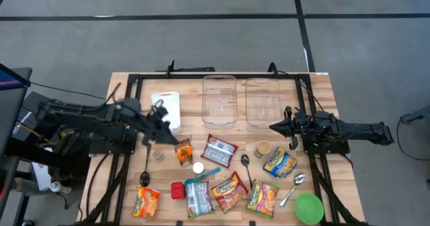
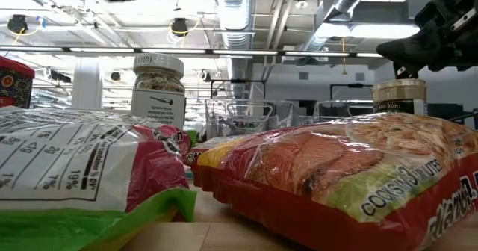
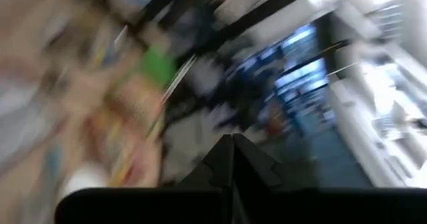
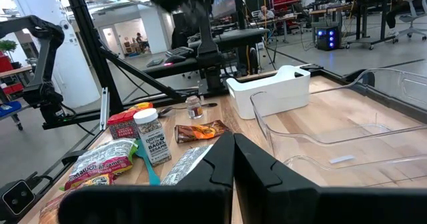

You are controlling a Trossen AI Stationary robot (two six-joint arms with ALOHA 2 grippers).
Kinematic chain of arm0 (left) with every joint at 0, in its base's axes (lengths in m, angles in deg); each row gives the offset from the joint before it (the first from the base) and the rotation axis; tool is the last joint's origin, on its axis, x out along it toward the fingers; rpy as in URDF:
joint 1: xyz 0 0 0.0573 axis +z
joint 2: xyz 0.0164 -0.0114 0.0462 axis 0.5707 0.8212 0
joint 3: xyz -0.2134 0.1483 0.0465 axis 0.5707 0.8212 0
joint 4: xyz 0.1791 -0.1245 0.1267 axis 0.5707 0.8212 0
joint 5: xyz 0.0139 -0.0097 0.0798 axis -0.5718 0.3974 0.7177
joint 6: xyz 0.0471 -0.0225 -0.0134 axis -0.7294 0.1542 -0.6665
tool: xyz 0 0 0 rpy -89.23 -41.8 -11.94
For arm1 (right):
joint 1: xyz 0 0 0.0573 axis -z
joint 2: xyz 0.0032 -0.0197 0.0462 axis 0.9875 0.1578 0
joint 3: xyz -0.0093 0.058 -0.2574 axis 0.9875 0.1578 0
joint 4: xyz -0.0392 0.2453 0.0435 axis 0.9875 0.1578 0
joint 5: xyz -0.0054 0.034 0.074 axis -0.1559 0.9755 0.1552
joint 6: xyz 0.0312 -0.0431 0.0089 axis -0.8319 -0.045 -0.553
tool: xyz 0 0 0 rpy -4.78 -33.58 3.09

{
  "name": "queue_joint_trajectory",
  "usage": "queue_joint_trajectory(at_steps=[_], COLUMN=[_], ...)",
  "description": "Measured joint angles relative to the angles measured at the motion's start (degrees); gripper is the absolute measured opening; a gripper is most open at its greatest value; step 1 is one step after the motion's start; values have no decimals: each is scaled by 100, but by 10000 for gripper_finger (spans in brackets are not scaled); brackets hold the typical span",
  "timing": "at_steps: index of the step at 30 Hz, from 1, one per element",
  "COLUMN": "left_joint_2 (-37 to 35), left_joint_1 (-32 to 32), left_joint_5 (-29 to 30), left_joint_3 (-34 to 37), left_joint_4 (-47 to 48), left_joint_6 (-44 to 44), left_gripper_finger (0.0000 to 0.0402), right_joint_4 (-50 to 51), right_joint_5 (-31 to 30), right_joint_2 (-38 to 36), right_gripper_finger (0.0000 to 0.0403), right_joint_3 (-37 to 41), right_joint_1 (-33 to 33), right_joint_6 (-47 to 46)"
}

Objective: Pick & Place Food Item
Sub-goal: Put the brown seasoning bottle into the white bin

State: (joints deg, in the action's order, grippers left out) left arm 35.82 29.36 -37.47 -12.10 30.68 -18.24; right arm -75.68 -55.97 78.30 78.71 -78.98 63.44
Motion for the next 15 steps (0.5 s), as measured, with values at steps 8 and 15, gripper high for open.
queue_joint_trajectory(at_steps=[8,15], left_joint_2=[0,196], left_joint_1=[-1299,-2021], left_joint_5=[1129,1919], left_joint_3=[0,0], left_joint_4=[2508,4316], left_joint_6=[590,1272], left_gripper_finger=[0,0], right_joint_4=[1,0], right_joint_5=[0,0], right_joint_2=[1,1], right_gripper_finger=[0,0], right_joint_3=[-1,0], right_joint_1=[0,-1], right_joint_6=[-1,1])
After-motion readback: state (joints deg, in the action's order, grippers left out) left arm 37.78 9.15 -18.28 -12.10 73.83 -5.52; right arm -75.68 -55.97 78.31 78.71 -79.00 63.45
